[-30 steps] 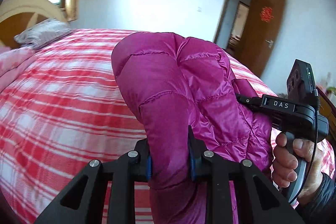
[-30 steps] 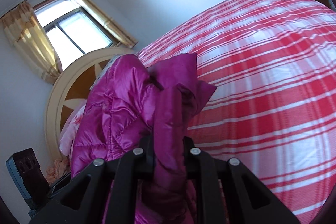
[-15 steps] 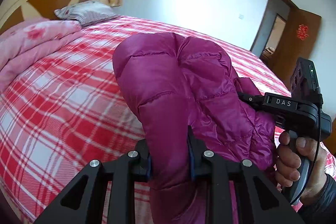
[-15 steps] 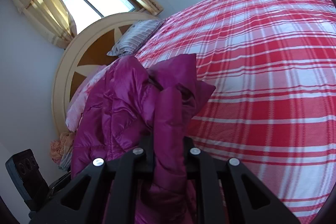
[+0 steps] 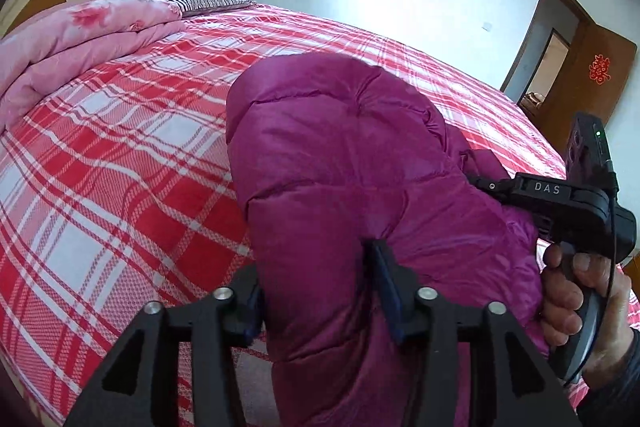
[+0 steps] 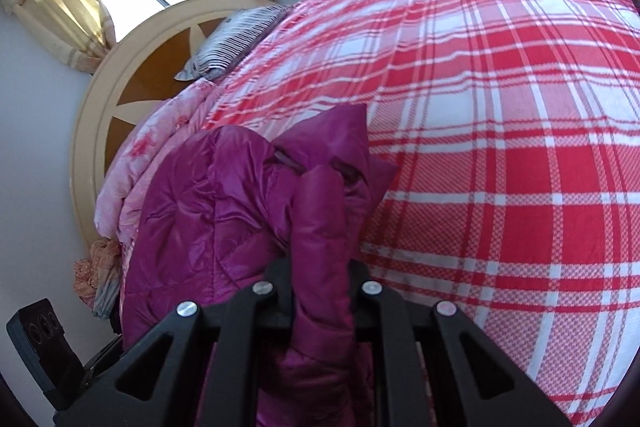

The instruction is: Fold large clothes

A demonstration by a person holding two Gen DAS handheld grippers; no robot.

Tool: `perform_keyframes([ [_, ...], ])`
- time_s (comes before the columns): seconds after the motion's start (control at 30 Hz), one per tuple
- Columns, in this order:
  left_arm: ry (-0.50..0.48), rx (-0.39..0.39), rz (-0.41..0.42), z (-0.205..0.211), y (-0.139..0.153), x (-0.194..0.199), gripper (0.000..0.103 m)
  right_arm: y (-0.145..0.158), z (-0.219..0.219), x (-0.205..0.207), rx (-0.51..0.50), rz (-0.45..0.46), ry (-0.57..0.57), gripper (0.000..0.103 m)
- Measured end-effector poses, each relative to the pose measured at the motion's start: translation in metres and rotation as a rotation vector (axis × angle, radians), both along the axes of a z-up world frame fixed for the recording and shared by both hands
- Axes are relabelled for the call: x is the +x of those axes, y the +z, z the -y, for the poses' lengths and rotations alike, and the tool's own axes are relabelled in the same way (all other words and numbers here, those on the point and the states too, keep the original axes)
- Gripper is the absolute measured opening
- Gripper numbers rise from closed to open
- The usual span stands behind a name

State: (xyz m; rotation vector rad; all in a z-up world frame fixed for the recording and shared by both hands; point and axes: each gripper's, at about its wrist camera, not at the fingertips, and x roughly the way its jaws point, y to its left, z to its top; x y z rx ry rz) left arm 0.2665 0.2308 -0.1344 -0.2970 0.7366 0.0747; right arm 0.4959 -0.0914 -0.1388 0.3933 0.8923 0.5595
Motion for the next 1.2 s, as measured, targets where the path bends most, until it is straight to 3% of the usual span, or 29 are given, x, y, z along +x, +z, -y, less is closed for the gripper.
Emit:
perform_keyframes([
  [0.2,0.01,-0.049,0.001,-0.007,-0.011,0.0,0.062,-0.008,0.001,0.004,-0.019,-0.029,-0.01,0.017],
  [0.33,0.023,-0.033,0.0,-0.002,-0.004,-0.005,0.063,-0.009,-0.001,0.005,-0.041,-0.045,-0.013,0.02],
  [0.43,0.044,-0.012,-0.005,0.001,0.008,-0.014,0.063,-0.005,-0.002,0.003,-0.076,-0.038,-0.025,0.032],
  [0.6,0.051,0.048,0.079,0.007,0.046,-0.04,0.064,0.022,0.005,-0.018,-0.088,0.037,-0.037,0.064],
  [0.87,0.037,0.103,0.179,0.016,0.096,-0.069,0.071,0.087,0.014,-0.088,-0.158,0.245,-0.082,0.077],
  [1.2,0.042,0.121,0.258,0.019,0.125,-0.088,0.079,0.114,0.016,-0.147,-0.2,0.31,-0.133,0.084],
])
